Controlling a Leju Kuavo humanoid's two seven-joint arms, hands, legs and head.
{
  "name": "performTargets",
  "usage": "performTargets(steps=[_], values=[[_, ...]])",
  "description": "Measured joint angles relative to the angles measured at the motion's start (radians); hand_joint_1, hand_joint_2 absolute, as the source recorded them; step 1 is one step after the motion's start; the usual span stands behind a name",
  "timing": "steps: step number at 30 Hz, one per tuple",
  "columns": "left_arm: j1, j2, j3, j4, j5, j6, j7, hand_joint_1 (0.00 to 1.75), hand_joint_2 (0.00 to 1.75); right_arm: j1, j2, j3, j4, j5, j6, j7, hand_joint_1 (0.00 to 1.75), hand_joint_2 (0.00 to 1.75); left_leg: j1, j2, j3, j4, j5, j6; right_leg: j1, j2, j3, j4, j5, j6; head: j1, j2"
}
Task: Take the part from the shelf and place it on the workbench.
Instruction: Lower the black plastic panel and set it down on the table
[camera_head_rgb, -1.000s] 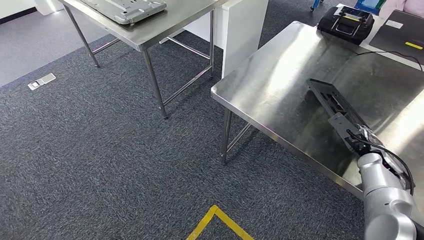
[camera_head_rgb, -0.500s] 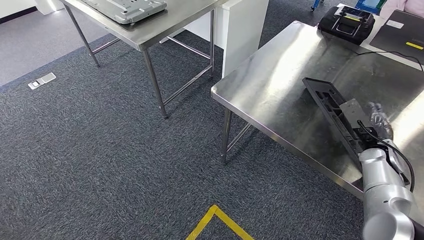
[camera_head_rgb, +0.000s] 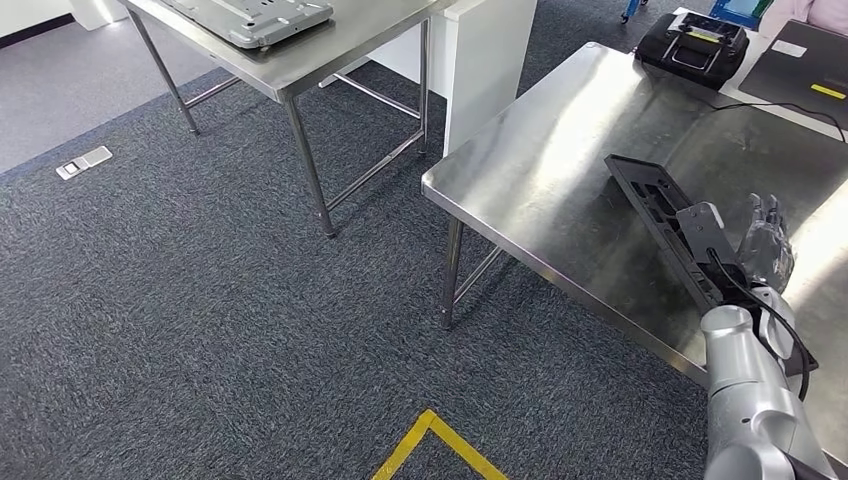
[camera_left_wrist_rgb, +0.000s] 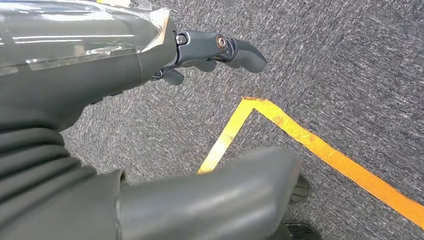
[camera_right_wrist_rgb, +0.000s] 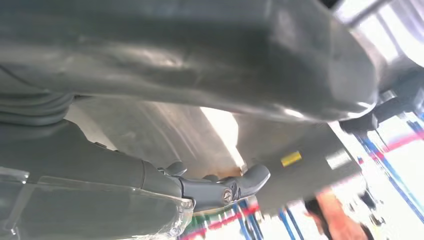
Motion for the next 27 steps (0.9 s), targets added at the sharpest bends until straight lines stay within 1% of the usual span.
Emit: performTargets(steps=[4, 7, 10, 14, 16, 17, 18, 19, 20, 21, 22, 23, 24, 25, 26, 27], values=[[0.0, -0.002, 0.0, 0.0, -0.012, -0.001, -0.001, 0.0, 0.0, 0.049, 0.011, 0.005, -0.045, -0.071, -0.154, -0.059, 0.0, 0.0, 0.0, 0.0, 0.0, 0.0, 0.0, 0.0, 0.0, 0.0, 0.0, 0.0, 0.0, 0.0, 0.0, 0.0], [0.0, -0.003, 0.0, 0.0, -0.02, -0.007, -0.004, 0.0, 0.0, 0.107, 0.019, 0.016, -0.097, -0.101, -0.216, -0.084, 0.0, 0.0, 0.0, 0.0, -0.001, 0.001, -0.001, 0.0, -0.002, -0.001, 0.0, 0.0, 0.0, 0.0, 0.0, 0.0], [0.0, -0.002, 0.0, 0.0, -0.025, -0.008, -0.007, 0.0, 0.0, 0.176, 0.03, 0.031, -0.172, -0.113, -0.231, -0.113, 0.0, 0.0, -0.001, 0.0, -0.002, 0.001, -0.001, 0.001, -0.007, -0.001, 0.0, -0.001, 0.0, 0.0, 0.0, 0.0], [0.0, -0.001, 0.001, 0.0, -0.026, -0.008, -0.011, 0.0, 0.0, 0.266, 0.054, 0.065, -0.266, -0.125, -0.231, -0.131, 0.0, 0.0, -0.004, 0.0, -0.002, 0.002, -0.003, 0.003, -0.01, -0.001, 0.001, -0.001, 0.0, 0.001, 0.0, 0.0], [0.0, 0.001, 0.002, 0.0, -0.026, -0.008, -0.014, 0.0, 0.0, 0.319, 0.071, 0.087, -0.325, -0.126, -0.232, -0.139, 0.0, 0.0, -0.006, 0.0, -0.002, 0.002, -0.002, 0.006, -0.012, -0.001, 0.001, -0.003, 0.002, 0.003, 0.0, 0.0], [0.0, 0.001, 0.002, 0.0, -0.027, -0.008, -0.015, 0.0, 0.0, 0.35, 0.08, 0.098, -0.361, -0.124, -0.232, -0.143, 0.0, 0.0, -0.004, 0.0, 0.0, -0.002, 0.001, 0.009, -0.009, -0.001, 0.002, -0.003, 0.002, 0.006, 0.0, 0.0], [0.0, 0.001, 0.003, 0.0, -0.027, -0.008, -0.017, 0.0, 0.0, 0.383, 0.089, 0.11, -0.399, -0.121, -0.232, -0.147, 0.0, 0.0, -0.001, -0.001, 0.005, -0.01, 0.006, 0.012, -0.008, -0.006, -0.001, 0.0, -0.001, 0.008, 0.0, 0.0], [0.0, 0.0, 0.004, 0.0, -0.028, -0.008, -0.019, 0.0, 0.0, 0.417, 0.097, 0.122, -0.44, -0.116, -0.232, -0.15, 0.0, 0.0, 0.003, -0.001, 0.01, -0.019, 0.011, 0.016, -0.006, -0.014, -0.008, 0.015, -0.012, 0.008, 0.001, 0.0], [0.0, 0.0, 0.006, 0.0, -0.029, -0.008, -0.022, 0.0, 0.0, 0.452, 0.104, 0.136, -0.482, -0.11, -0.233, -0.154, 0.0, 0.0, 0.008, -0.002, 0.014, -0.027, 0.017, 0.019, -0.005, -0.021, -0.022, 0.049, -0.033, 0.006, 0.002, 0.0], [0.001, -0.001, 0.009, 0.0, -0.029, -0.008, -0.025, 0.0, 0.0, 0.488, 0.11, 0.152, -0.524, -0.104, -0.233, -0.159, 0.0, 0.0, 0.01, -0.003, 0.016, -0.03, 0.02, 0.021, -0.008, -0.029, -0.046, 0.105, -0.062, 0.003, 0.003, 0.0], [0.002, -0.001, 0.013, 0.0, -0.03, -0.008, -0.028, 0.0, 0.0, 0.524, 0.115, 0.167, -0.565, -0.099, -0.233, -0.165, 0.0, 0.0, 0.012, -0.004, 0.016, -0.031, 0.02, 0.022, -0.011, -0.032, -0.073, 0.172, -0.094, 0.001, 0.004, 0.0], [0.005, -0.001, 0.016, 0.0, -0.03, -0.008, -0.03, 0.0, 0.0, 0.563, 0.12, 0.184, -0.608, -0.096, -0.233, -0.172, 0.0, 0.0, 0.013, -0.007, 0.015, -0.031, 0.02, 0.021, -0.015, -0.033, -0.098, 0.234, -0.119, 0.002, 0.004, 0.0], [0.008, -0.001, 0.018, 0.0, -0.031, -0.008, -0.032, 0.0, 0.0, 0.602, 0.125, 0.2, -0.653, -0.095, -0.233, -0.182, 0.0, 0.0, 0.015, -0.012, 0.014, -0.031, 0.02, 0.019, -0.021, -0.034, -0.109, 0.27, -0.133, 0.008, 0.004, 0.0], [0.01, -0.002, 0.019, 0.0, -0.032, -0.008, -0.034, 0.0, 0.0, 0.641, 0.129, 0.214, -0.696, -0.094, -0.233, -0.191, 0.0, 0.0, 0.018, -0.017, 0.014, -0.03, 0.02, 0.015, -0.028, -0.035, -0.102, 0.268, -0.131, 0.018, 0.004, 0.0], [0.012, -0.003, 0.02, 0.0, -0.032, -0.008, -0.036, 0.0, 0.0, 0.676, 0.133, 0.227, -0.74, -0.094, -0.233, -0.199, 0.0, 0.0, 0.022, -0.025, 0.014, -0.029, 0.019, 0.009, -0.035, -0.035, -0.074, 0.226, -0.117, 0.03, 0.004, 0.0], [0.014, -0.003, 0.022, 0.0, -0.033, -0.008, -0.037, 0.0, 0.0, 0.705, 0.135, 0.238, -0.777, -0.093, -0.233, -0.205, 0.0, 0.0, 0.026, -0.031, 0.013, -0.026, 0.018, 0.001, -0.042, -0.032, -0.035, 0.163, -0.098, 0.043, 0.004, 0.0]])
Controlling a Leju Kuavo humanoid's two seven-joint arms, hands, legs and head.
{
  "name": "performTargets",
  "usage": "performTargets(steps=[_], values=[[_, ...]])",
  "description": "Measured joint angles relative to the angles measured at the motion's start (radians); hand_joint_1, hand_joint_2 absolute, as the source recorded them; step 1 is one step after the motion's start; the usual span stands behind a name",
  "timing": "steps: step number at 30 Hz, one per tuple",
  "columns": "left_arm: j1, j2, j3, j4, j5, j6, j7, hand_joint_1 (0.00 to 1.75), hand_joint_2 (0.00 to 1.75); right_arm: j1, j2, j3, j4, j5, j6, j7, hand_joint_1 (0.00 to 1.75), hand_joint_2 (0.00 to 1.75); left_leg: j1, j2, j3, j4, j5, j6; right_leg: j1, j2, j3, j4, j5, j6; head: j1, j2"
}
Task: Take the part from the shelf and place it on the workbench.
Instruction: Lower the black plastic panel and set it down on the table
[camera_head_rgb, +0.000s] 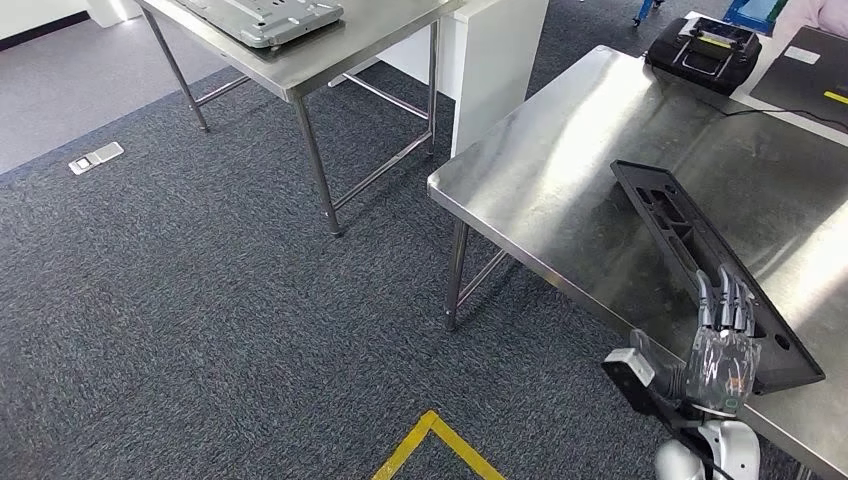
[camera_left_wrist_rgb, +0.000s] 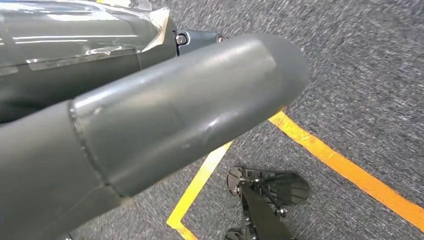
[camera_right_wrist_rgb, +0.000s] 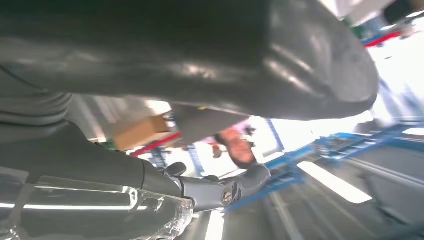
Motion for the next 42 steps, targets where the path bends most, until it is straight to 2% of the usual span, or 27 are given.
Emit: performTargets(steps=[2, 3, 5, 6, 8, 10, 12, 13, 14, 15, 16, 18, 19, 20, 22, 24, 26, 28, 29, 30, 32, 33, 35, 37, 38, 40, 42], values=[[0.0, 0.001, 0.003, 0.0, -0.001, 0.0, -0.002, 0.0, 0.0, 0.041, 0.004, 0.017, -0.055, 0.004, 0.0, -0.006, 0.0, 0.0, 0.004, -0.011, -0.003, 0.008, -0.004, -0.015, -0.01, 0.015, 0.068, -0.112, 0.025, 0.018, 0.002, 0.0], [0.0, 0.002, 0.004, 0.0, -0.002, 0.0, -0.003, 0.0, 0.0, 0.062, 0.007, 0.026, -0.083, 0.008, 0.0, -0.006, 0.0, 0.0, 0.003, -0.016, -0.004, 0.012, -0.008, -0.023, -0.01, 0.022, 0.085, -0.139, 0.028, 0.016, 0.003, 0.0], [0.001, 0.004, 0.006, 0.0, -0.003, 0.002, -0.004, 0.0, 0.0, 0.111, 0.013, 0.047, -0.148, 0.019, -0.001, -0.007, 0.0, 0.0, 0.002, -0.028, -0.008, 0.014, -0.009, -0.038, -0.003, 0.025, 0.096, -0.153, 0.026, 0.002, 0.004, 0.0], [0.002, 0.004, 0.007, 0.0, -0.004, 0.002, -0.004, 0.0, 0.0, 0.136, 0.017, 0.06, -0.182, 0.025, -0.001, -0.008, 0.0, 0.0, 0.005, -0.034, -0.008, 0.012, -0.008, -0.044, -0.001, 0.018, 0.098, -0.152, 0.028, -0.01, 0.002, 0.0], [0.004, 0.004, 0.011, 0.0, -0.005, 0.004, -0.003, 0.0, 0.0, 0.169, 0.024, 0.085, -0.235, 0.028, -0.002, -0.008, 0.0, 0.0, 0.011, -0.019, -0.015, 0.028, -0.019, -0.051, 0.0, 0.005, 0.1, -0.152, 0.03, -0.027, 0.001, 0.0], [0.002, 0.003, 0.014, 0.0, -0.006, 0.009, -0.001, 0.0, 0.0, 0.195, 0.024, 0.116, -0.27, 0.011, -0.002, -0.003, 0.0, 0.0, 0.012, 0.02, -0.053, 0.113, -0.071, -0.054, 0.006, -0.012, 0.1, -0.153, 0.031, -0.046, -0.001, 0.0], [0.0, 0.002, 0.019, 0.0, -0.007, 0.017, -0.001, 0.0, 0.0, 0.214, 0.015, 0.161, -0.285, -0.03, -0.001, 0.013, 0.0, 0.0, 0.011, 0.04, -0.116, 0.245, -0.136, -0.055, 0.016, -0.033, 0.098, -0.153, 0.03, -0.058, -0.002, 0.0], [0.0, 0.001, 0.023, 0.0, -0.007, 0.02, -0.001, 0.0, 0.0, 0.219, 0.006, 0.193, -0.286, -0.06, 0.001, 0.023, 0.0, 0.0, 0.011, 0.043, -0.136, 0.29, -0.151, -0.054, 0.021, -0.043, 0.097, -0.153, 0.029, -0.06, -0.002, 0.0], [0.001, 0.0, 0.025, 0.0, -0.006, 0.022, -0.001, 0.0, 0.0, 0.22, -0.004, 0.23, -0.286, -0.092, 0.002, 0.031, 0.0, 0.0, 0.01, 0.045, -0.14, 0.301, -0.148, -0.05, 0.025, -0.053, 0.097, -0.153, 0.029, -0.061, -0.002, 0.0], [0.001, 0.0, 0.027, 0.0, -0.006, 0.025, -0.001, 0.0, 0.0, 0.22, -0.016, 0.268, -0.286, -0.125, 0.003, 0.036, 0.0, 0.0, 0.009, 0.049, -0.121, 0.272, -0.128, -0.045, 0.028, -0.062, 0.097, -0.153, 0.029, -0.062, -0.002, 0.0], [0.001, -0.001, 0.029, 0.0, -0.006, 0.029, -0.001, 0.0, 0.0, 0.217, -0.027, 0.307, -0.285, -0.157, 0.003, 0.038, 0.0, 0.0, 0.006, 0.062, -0.086, 0.211, -0.099, -0.037, 0.031, -0.072, 0.098, -0.153, 0.029, -0.062, -0.002, 0.0], [-0.003, -0.002, 0.033, 0.0, -0.007, 0.037, -0.002, 0.0, 0.0, 0.211, -0.049, 0.381, -0.28, -0.213, 0.003, 0.04, 0.0, 0.0, -0.007, 0.11, -0.012, 0.08, -0.058, -0.02, 0.038, -0.09, 0.1, -0.153, 0.028, -0.06, -0.001, 0.0], [-0.006, -0.004, 0.035, 0.0, -0.007, 0.041, -0.002, 0.0, 0.0, 0.206, -0.059, 0.416, -0.276, -0.237, 0.002, 0.041, 0.0, 0.0, -0.013, 0.126, 0.007, 0.043, -0.05, -0.015, 0.04, -0.1, 0.101, -0.153, 0.027, -0.058, -0.001, 0.0], [-0.008, -0.005, 0.039, 0.0, -0.007, 0.045, -0.003, 0.0, 0.0, 0.203, -0.068, 0.448, -0.271, -0.258, 0.003, 0.039, 0.0, 0.0, -0.019, 0.13, 0.012, 0.028, -0.049, -0.012, 0.041, -0.11, 0.102, -0.154, 0.027, -0.054, 0.0, 0.0], [-0.007, -0.009, 0.046, 0.0, -0.007, 0.055, -0.002, 0.0, 0.0, 0.191, -0.081, 0.507, -0.26, -0.3, 0.009, 0.031, 0.0, 0.0, -0.019, 0.104, 0.01, 0.019, -0.037, -0.008, 0.041, -0.129, 0.103, -0.154, 0.025, -0.045, 0.001, 0.0], [-0.004, -0.014, 0.052, 0.0, -0.007, 0.065, 0.0, 0.0, 0.0, 0.177, -0.09, 0.556, -0.247, -0.335, 0.025, 0.017, 0.0, 0.0, -0.013, 0.083, 0.013, 0.005, -0.023, -0.001, 0.039, -0.103, 0.093, -0.127, 0.007, -0.04, 0.002, 0.0], [-0.006, -0.019, 0.054, 0.0, -0.006, 0.072, 0.002, 0.0, 0.0, 0.168, -0.098, 0.599, -0.232, -0.36, 0.046, 0.002, 0.0, 0.0, -0.011, 0.058, 0.012, 0.0, -0.014, 0.006, 0.033, -0.048, 0.049, -0.022, -0.047, -0.045, 0.003, 0.0], [-0.007, -0.023, 0.055, 0.0, -0.006, 0.076, 0.004, 0.0, 0.0, 0.164, -0.103, 0.634, -0.218, -0.38, 0.065, -0.009, 0.0, 0.0, -0.011, 0.028, 0.008, 0.001, -0.012, 0.008, 0.03, -0.024, -0.007, 0.099, -0.095, -0.046, 0.004, 0.0], [-0.006, -0.025, 0.055, 0.0, -0.006, 0.076, 0.006, 0.0, 0.0, 0.16, -0.104, 0.648, -0.212, -0.387, 0.073, -0.014, 0.0, 0.0, -0.011, 0.013, 0.007, 0.001, -0.011, 0.008, 0.029, -0.022, -0.017, 0.119, -0.098, -0.04, 0.004, 0.0], [-0.005, -0.027, 0.055, 0.0, -0.005, 0.077, 0.008, 0.0, 0.0, 0.156, -0.105, 0.659, -0.207, -0.394, 0.079, -0.018, 0.0, 0.0, -0.01, -0.001, 0.007, 0.002, -0.011, 0.007, 0.027, -0.02, -0.009, 0.101, -0.085, -0.03, 0.004, 0.0], [-0.004, -0.03, 0.056, 0.0, -0.005, 0.078, 0.01, 0.0, 0.0, 0.147, -0.107, 0.677, -0.201, -0.404, 0.089, -0.023, 0.0, 0.0, -0.009, -0.03, 0.007, 0.007, -0.012, 0.002, 0.018, -0.001, 0.053, -0.028, -0.028, -0.01, 0.004, 0.0], [-0.004, -0.03, 0.057, 0.0, -0.005, 0.078, 0.01, 0.0, 0.0, 0.143, -0.107, 0.685, -0.197, -0.407, 0.092, -0.023, 0.0, 0.0, -0.01, -0.043, 0.005, 0.011, -0.014, -0.003, 0.016, 0.017, 0.083, -0.093, -0.006, -0.005, 0.004, 0.0], [-0.003, -0.031, 0.062, 0.0, -0.005, 0.08, 0.01, 0.0, 0.0, 0.134, -0.108, 0.699, -0.192, -0.409, 0.095, -0.025, 0.0, 0.0, -0.012, -0.061, -0.002, 0.016, -0.015, -0.015, 0.015, 0.038, 0.111, -0.154, 0.012, -0.01, 0.002, 0.0], [0.0, -0.031, 0.067, 0.0, -0.006, 0.082, 0.011, 0.0, 0.0, 0.129, -0.11, 0.709, -0.189, -0.425, 0.103, -0.032, 0.0, 0.0, -0.011, -0.073, -0.01, 0.016, -0.013, -0.025, 0.018, 0.024, 0.113, -0.155, 0.014, -0.024, 0.0, 0.0], [0.001, -0.031, 0.069, 0.0, -0.007, 0.083, 0.011, 0.0, 0.0, 0.127, -0.11, 0.714, -0.188, -0.442, 0.113, -0.04, 0.0, 0.0, -0.01, -0.066, -0.013, 0.02, -0.016, -0.029, 0.016, 0.017, 0.113, -0.157, 0.015, -0.03, -0.001, 0.0], [0.001, -0.032, 0.07, 0.0, -0.011, 0.083, 0.013, 0.0, 0.0, 0.12, -0.112, 0.727, -0.186, -0.486, 0.138, -0.063, 0.0, 0.0, -0.009, -0.019, -0.038, 0.074, -0.048, -0.037, 0.014, -0.004, 0.118, -0.161, 0.016, -0.047, -0.005, 0.0], [-0.002, -0.034, 0.07, 0.0, -0.017, 0.083, 0.015, 0.0, 0.0, 0.116, -0.116, 0.746, -0.178, -0.528, 0.158, -0.09, 0.0, 0.0, -0.007, 0.032, -0.099, 0.198, -0.109, -0.042, 0.021, -0.029, 0.121, -0.161, 0.011, -0.061, -0.01, 0.0]])
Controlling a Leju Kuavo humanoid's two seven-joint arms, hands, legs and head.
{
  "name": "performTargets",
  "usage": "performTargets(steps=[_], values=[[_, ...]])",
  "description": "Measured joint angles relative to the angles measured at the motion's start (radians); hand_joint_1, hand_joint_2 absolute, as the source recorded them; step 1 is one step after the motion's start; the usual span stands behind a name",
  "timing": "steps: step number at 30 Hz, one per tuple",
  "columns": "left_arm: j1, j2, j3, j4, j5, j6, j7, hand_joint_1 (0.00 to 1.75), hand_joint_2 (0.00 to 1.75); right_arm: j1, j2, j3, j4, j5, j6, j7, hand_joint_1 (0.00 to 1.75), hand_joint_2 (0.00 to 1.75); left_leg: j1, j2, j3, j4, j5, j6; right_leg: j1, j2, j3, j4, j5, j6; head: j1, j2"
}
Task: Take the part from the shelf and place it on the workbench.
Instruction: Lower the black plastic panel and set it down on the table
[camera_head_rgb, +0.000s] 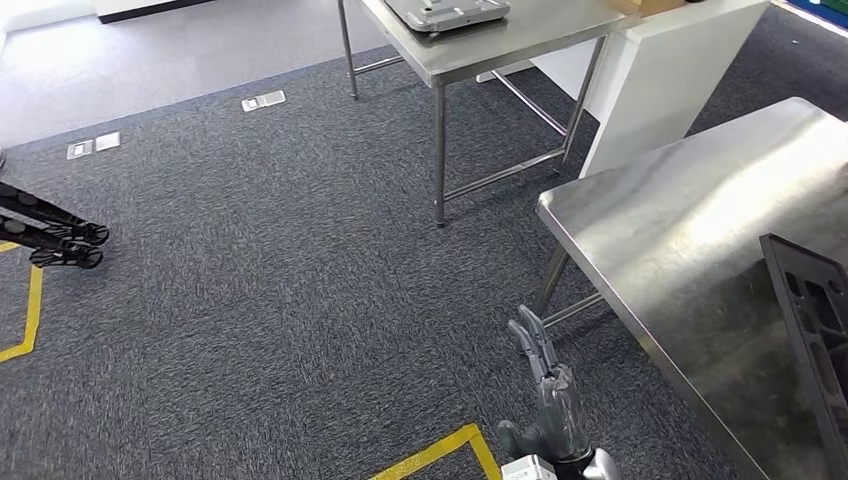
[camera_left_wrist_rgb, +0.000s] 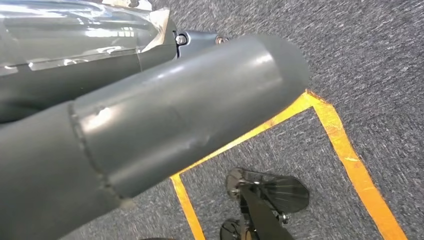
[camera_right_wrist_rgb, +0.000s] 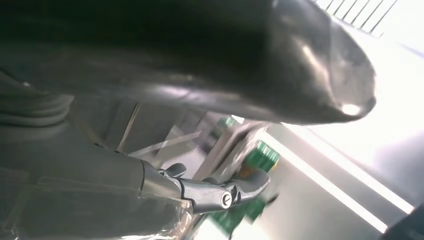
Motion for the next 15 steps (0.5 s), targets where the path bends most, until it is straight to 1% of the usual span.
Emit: performTargets(steps=[1, 2, 3, 4, 5, 6, 7, 8, 9, 10, 11, 12, 13, 14, 15], values=[[-0.001, -0.001, 0.0, 0.0, -0.003, 0.001, 0.003, 0.0, 0.0, -0.001, -0.002, 0.011, 0.007, -0.021, 0.007, -0.013, 0.0, 0.0, 0.002, 0.008, -0.033, 0.062, -0.023, -0.002, 0.003, -0.014, 0.001, 0.0, -0.002, -0.004, 0.0, 0.0], [-0.001, -0.001, 0.0, 0.0, -0.005, 0.004, 0.007, 0.0, 0.0, -0.002, -0.004, 0.022, 0.015, -0.041, 0.011, -0.026, 0.0, 0.0, 0.004, 0.012, -0.056, 0.101, -0.031, -0.004, 0.004, -0.027, 0.001, 0.0, -0.003, -0.005, 0.0, 0.0], [0.0, -0.002, 0.0, 0.0, -0.007, 0.007, 0.014, 0.0, 0.0, -0.004, -0.006, 0.034, 0.023, -0.06, 0.014, -0.038, 0.0, 0.0, 0.005, 0.016, -0.06, 0.103, -0.02, -0.005, 0.005, -0.04, 0.002, 0.0, -0.005, -0.007, 0.0, 0.0], [0.001, -0.002, 0.001, 0.0, -0.009, 0.011, 0.02, 0.0, 0.0, -0.007, -0.006, 0.044, 0.03, -0.073, 0.015, -0.046, 0.0, 0.0, 0.006, 0.022, -0.042, 0.064, 0.008, -0.005, 0.006, -0.052, 0.004, 0.0, -0.007, -0.007, 0.0, 0.0], [0.001, -0.002, 0.001, 0.0, -0.009, 0.016, 0.027, 0.0, 0.0, -0.01, -0.007, 0.054, 0.035, -0.081, 0.018, -0.052, 0.0, 0.0, 0.006, 0.038, -0.007, -0.004, 0.043, -0.003, 0.006, -0.063, 0.007, 0.001, -0.01, -0.005, 0.0, 0.0], [-0.001, -0.003, 0.001, 0.0, -0.01, 0.019, 0.033, 0.0, 0.0, -0.014, -0.008, 0.062, 0.039, -0.085, 0.022, -0.055, 0.0, 0.0, 0.004, 0.062, 0.029, -0.072, 0.069, -0.001, 0.009, -0.072, 0.011, 0.001, -0.013, -0.002, 0.0, 0.0], [-0.002, -0.003, 0.001, 0.0, -0.01, 0.022, 0.037, 0.0, 0.0, -0.019, -0.01, 0.069, 0.042, -0.087, 0.027, -0.056, 0.0, 0.0, 0.001, 0.081, 0.056, -0.124, 0.086, 0.002, 0.012, -0.081, 0.014, 0.001, -0.016, 0.004, 0.001, 0.0], [-0.005, -0.004, 0.001, 0.0, -0.011, 0.023, 0.04, 0.0, 0.0, -0.026, -0.013, 0.074, 0.044, -0.089, 0.033, -0.057, 0.0, 0.0, -0.003, 0.093, 0.071, -0.153, 0.091, 0.006, 0.016, -0.089, 0.016, 0.001, -0.019, 0.009, 0.002, 0.0], [-0.006, -0.005, 0.001, 0.0, -0.011, 0.024, 0.041, 0.0, 0.0, -0.032, -0.016, 0.078, 0.047, -0.091, 0.038, -0.057, 0.0, 0.0, -0.007, 0.092, 0.071, -0.16, 0.089, 0.009, 0.02, -0.097, 0.017, -0.001, -0.02, 0.014, 0.003, 0.0], [-0.007, -0.006, 0.001, 0.0, -0.011, 0.024, 0.043, 0.0, 0.0, -0.039, -0.018, 0.081, 0.049, -0.095, 0.044, -0.058, 0.0, 0.0, -0.01, 0.077, 0.07, -0.163, 0.091, 0.014, 0.022, -0.108, 0.02, -0.003, -0.022, 0.019, 0.005, 0.0], [-0.007, -0.007, 0.002, 0.0, -0.012, 0.025, 0.045, 0.0, 0.0, -0.044, -0.02, 0.083, 0.05, -0.097, 0.051, -0.059, 0.0, 0.0, -0.01, 0.066, 0.072, -0.167, 0.093, 0.02, 0.02, -0.109, 0.02, -0.003, -0.025, 0.025, 0.004, 0.0], [-0.007, -0.008, 0.002, 0.0, -0.012, 0.026, 0.047, 0.0, 0.0, -0.048, -0.021, 0.085, 0.052, -0.099, 0.058, -0.058, 0.0, 0.0, -0.009, 0.054, 0.074, -0.173, 0.097, 0.027, 0.018, -0.097, 0.02, 0.004, -0.031, 0.03, 0.005, 0.0], [-0.007, -0.01, 0.004, 0.0, -0.012, 0.027, 0.049, 0.0, 0.0, -0.05, -0.022, 0.086, 0.053, -0.1, 0.067, -0.057, 0.0, 0.0, -0.007, 0.042, 0.077, -0.178, 0.101, 0.034, 0.017, -0.073, 0.01, 0.031, -0.047, 0.032, 0.006, 0.0], [-0.009, -0.011, 0.006, 0.0, -0.012, 0.028, 0.051, 0.0, 0.0, -0.05, -0.023, 0.089, 0.055, -0.098, 0.073, -0.048, 0.0, 0.0, -0.004, 0.03, 0.079, -0.181, 0.104, 0.04, 0.013, -0.042, -0.014, 0.079, -0.071, 0.03, 0.008, 0.0], [-0.011, -0.011, 0.008, 0.0, -0.013, 0.028, 0.054, 0.0, 0.0, -0.048, -0.024, 0.091, 0.059, -0.094, 0.076, -0.034, 0.0, 0.0, -0.005, 0.016, 0.079, -0.181, 0.104, 0.044, 0.013, -0.017, -0.045, 0.144, -0.097, 0.026, 0.01, 0.0]])
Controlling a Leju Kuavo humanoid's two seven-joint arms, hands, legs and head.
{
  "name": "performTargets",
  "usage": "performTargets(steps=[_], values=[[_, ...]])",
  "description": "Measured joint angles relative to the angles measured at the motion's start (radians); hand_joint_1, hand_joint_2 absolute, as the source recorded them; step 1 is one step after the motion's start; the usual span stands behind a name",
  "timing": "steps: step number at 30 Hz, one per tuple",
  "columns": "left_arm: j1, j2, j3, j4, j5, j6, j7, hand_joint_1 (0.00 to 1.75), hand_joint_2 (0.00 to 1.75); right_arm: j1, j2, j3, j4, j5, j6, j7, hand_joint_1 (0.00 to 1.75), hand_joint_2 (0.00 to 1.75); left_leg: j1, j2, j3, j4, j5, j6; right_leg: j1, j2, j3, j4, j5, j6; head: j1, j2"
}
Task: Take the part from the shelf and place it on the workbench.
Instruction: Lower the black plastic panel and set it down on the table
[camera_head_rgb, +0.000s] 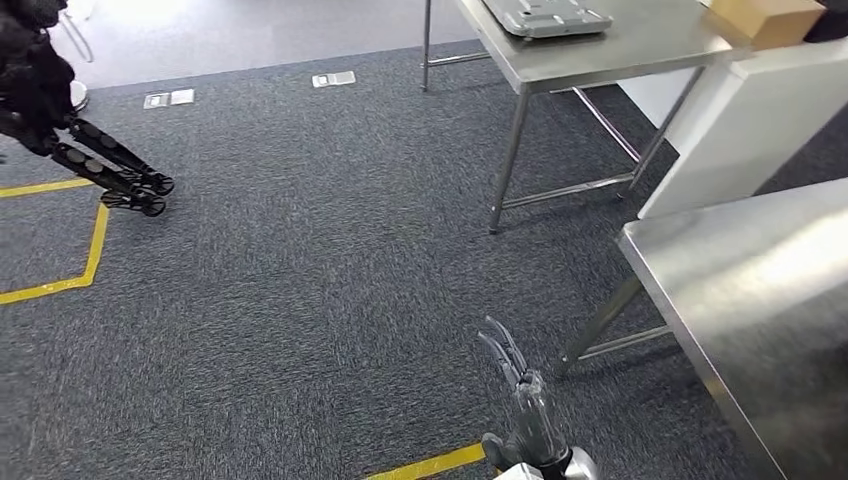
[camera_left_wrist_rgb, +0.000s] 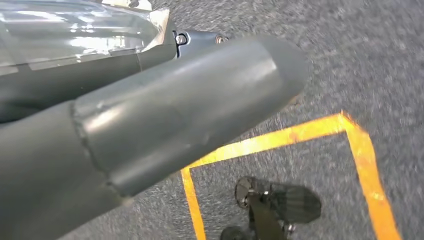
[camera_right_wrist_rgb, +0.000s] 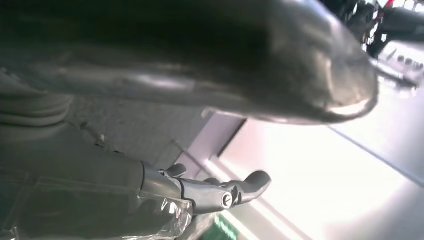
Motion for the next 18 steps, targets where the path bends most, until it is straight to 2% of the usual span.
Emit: performTargets(steps=[1, 2, 3, 4, 5, 6, 7, 9, 11, 12, 13, 15, 16, 17, 18], values=[[-0.002, 0.0, 0.001, 0.0, -0.001, 0.001, 0.004, 0.0, 0.0, 0.003, 0.0, 0.003, 0.006, 0.004, 0.0, 0.018, 0.0, 0.0, -0.001, -0.015, 0.0, 0.0, 0.0, 0.003, 0.0, 0.015, -0.037, 0.069, -0.024, -0.003, 0.001, 0.0], [-0.002, -0.001, 0.002, 0.0, -0.003, 0.002, 0.009, 0.0, 0.0, 0.006, 0.002, 0.004, 0.016, 0.006, -0.005, 0.04, 0.0, 0.0, -0.001, -0.032, 0.0, 0.0, 0.0, 0.003, -0.001, 0.02, -0.065, 0.117, -0.036, -0.001, 0.001, 0.0], [0.0, -0.002, 0.002, 0.0, -0.004, 0.005, 0.015, 0.0, 0.0, 0.007, 0.005, 0.004, 0.033, 0.003, -0.016, 0.062, 0.0, 0.0, -0.002, -0.048, 0.0, 0.001, 0.0, 0.004, -0.001, 0.023, -0.078, 0.134, -0.034, 0.003, 0.001, 0.0], [0.001, -0.003, 0.003, 0.0, -0.004, 0.008, 0.023, 0.0, 0.0, 0.006, 0.013, 0.0, 0.059, -0.006, -0.034, 0.084, 0.0, 0.0, -0.002, -0.064, 0.001, 0.001, 0.0, 0.003, -0.001, 0.027, -0.071, 0.109, -0.014, 0.01, 0.001, 0.0], [0.002, -0.006, 0.004, 0.0, -0.004, 0.011, 0.032, 0.0, 0.0, 0.003, 0.024, -0.007, 0.099, -0.021, -0.061, 0.104, 0.0, 0.0, -0.002, -0.079, 0.003, 0.001, 0.0, 0.003, -0.002, 0.034, -0.048, 0.054, 0.015, 0.018, 0.001, 0.0], [0.003, -0.008, 0.006, 0.0, -0.004, 0.013, 0.042, 0.0, 0.0, -0.003, 0.039, -0.018, 0.15, -0.043, -0.091, 0.115, 0.0, 0.0, -0.002, -0.094, 0.004, 0.001, 0.0, 0.002, -0.005, 0.052, -0.018, -0.019, 0.048, 0.025, 0.002, 0.0], [0.003, -0.01, 0.009, 0.0, -0.004, 0.014, 0.051, 0.0, 0.0, -0.013, 0.056, -0.032, 0.214, -0.067, -0.119, 0.114, 0.0, 0.0, -0.003, -0.108, 0.004, 0.002, 0.0, -0.002, -0.007, 0.072, 0.008, -0.082, 0.074, 0.026, 0.002, 0.0], [0.004, -0.014, 0.016, 0.0, -0.005, 0.015, 0.065, 0.0, 0.0, -0.035, 0.087, -0.06, 0.338, -0.106, -0.152, 0.087, 0.0, 0.0, -0.004, -0.128, -0.001, 0.003, 0.001, -0.012, -0.006, 0.098, 0.032, -0.141, 0.097, 0.015, 0.002, 0.0], [0.008, -0.016, 0.02, 0.0, -0.006, 0.015, 0.07, 0.0, 0.0, -0.051, 0.112, -0.083, 0.429, -0.124, -0.161, 0.063, 0.0, 0.0, -0.001, -0.14, -0.008, 0.001, 0.005, -0.025, -0.004, 0.084, 0.034, -0.143, 0.102, -0.001, 0.001, 0.0], [0.01, -0.016, 0.021, 0.0, -0.006, 0.015, 0.071, 0.0, 0.0, -0.058, 0.122, -0.092, 0.46, -0.128, -0.162, 0.06, 0.0, 0.0, -0.001, -0.125, -0.012, 0.007, 0.001, -0.03, -0.006, 0.074, 0.036, -0.147, 0.105, -0.008, 0.0, 0.0], [0.011, -0.016, 0.022, 0.0, -0.007, 0.015, 0.075, 0.0, 0.0, -0.064, 0.133, -0.1, 0.488, -0.13, -0.163, 0.064, 0.0, 0.0, -0.001, -0.097, -0.021, 0.025, -0.011, -0.035, -0.008, 0.063, 0.039, -0.15, 0.108, -0.016, -0.001, 0.0], [0.009, -0.016, 0.024, 0.0, -0.013, 0.016, 0.092, 0.0, 0.0, -0.077, 0.151, -0.115, 0.549, -0.137, -0.165, 0.096, 0.0, 0.0, -0.001, -0.029, -0.066, 0.119, -0.063, -0.043, -0.006, 0.036, 0.045, -0.155, 0.107, -0.03, -0.005, 0.0], [0.006, -0.017, 0.024, 0.0, -0.017, 0.016, 0.105, 0.0, 0.0, -0.086, 0.158, -0.125, 0.589, -0.143, -0.165, 0.118, 0.0, 0.0, 0.001, -0.013, -0.1, 0.184, -0.093, -0.047, -0.003, 0.02, 0.046, -0.155, 0.105, -0.035, -0.007, 0.0], [0.005, -0.017, 0.024, 0.0, -0.022, 0.016, 0.119, 0.0, 0.0, -0.099, 0.165, -0.138, 0.641, -0.151, -0.16, 0.141, 0.0, 0.0, 0.004, -0.006, -0.13, 0.241, -0.113, -0.05, -0.001, 0.005, 0.047, -0.155, 0.104, -0.038, -0.007, 0.0], [0.006, -0.018, 0.024, 0.0, -0.025, 0.014, 0.133, 0.0, 0.0, -0.116, 0.171, -0.155, 0.703, -0.158, -0.151, 0.168, 0.0, 0.0, 0.006, -0.003, -0.149, 0.273, -0.118, -0.052, 0.0, -0.01, 0.047, -0.155, 0.103, -0.039, -0.007, 0.0]])
